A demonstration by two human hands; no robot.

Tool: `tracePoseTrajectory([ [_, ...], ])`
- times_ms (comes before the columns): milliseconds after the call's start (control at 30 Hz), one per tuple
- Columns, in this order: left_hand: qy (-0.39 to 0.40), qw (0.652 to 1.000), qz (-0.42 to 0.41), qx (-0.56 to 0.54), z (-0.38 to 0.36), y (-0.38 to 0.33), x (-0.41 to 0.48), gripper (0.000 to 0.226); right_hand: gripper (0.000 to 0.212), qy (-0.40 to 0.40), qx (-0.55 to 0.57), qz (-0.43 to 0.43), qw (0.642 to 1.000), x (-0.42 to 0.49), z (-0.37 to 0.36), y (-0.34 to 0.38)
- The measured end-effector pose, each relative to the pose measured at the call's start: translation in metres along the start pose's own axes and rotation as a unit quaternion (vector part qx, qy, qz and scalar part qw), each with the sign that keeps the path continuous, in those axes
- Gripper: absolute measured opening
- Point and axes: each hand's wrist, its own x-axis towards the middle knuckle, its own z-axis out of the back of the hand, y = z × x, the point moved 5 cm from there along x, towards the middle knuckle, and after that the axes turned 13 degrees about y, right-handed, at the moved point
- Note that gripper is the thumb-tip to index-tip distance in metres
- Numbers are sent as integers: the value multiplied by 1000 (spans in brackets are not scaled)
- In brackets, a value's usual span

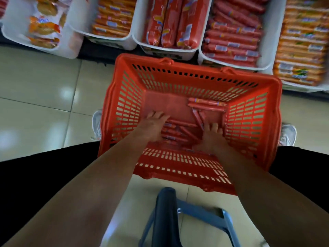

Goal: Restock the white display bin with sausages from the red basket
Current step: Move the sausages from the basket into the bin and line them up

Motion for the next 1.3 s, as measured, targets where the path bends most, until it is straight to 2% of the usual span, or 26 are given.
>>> tracePoseTrajectory([
  [67,23,999,1,37,-12,1,12,118,151,-44,-52,0,998,1,-9,0],
  [167,33,996,7,88,-27,4,26,125,146,-60,-113,11,992,7,-19,-3],
  [233,12,995,10,100,-32,3,33,123,143,-63,-134,17,989,11,-20,-4],
  [400,-44,994,6,100,-34,2,40,127,133,-133,-143,40,980,14,-6,1],
  [567,-78,995,34,52,-22,9,37,125,131,-156,-127,32,979,18,2,1],
  [800,-87,995,37,12,-20,16,38,122,126,-91,-70,17,993,31,13,-2],
  [900,-100,994,37,6,-17,19,36,120,100,-53,-18,31,998,34,10,-3],
  [1000,-101,994,44,17,-14,20,37,118,82,-66,-37,32,997,31,6,0],
  [1167,-80,995,33,-48,-20,20,39,114,82,-49,15,22,998,35,7,1],
  [1300,-75,993,36,-83,-17,22,39,110,88,-93,27,17,995,35,14,7],
])
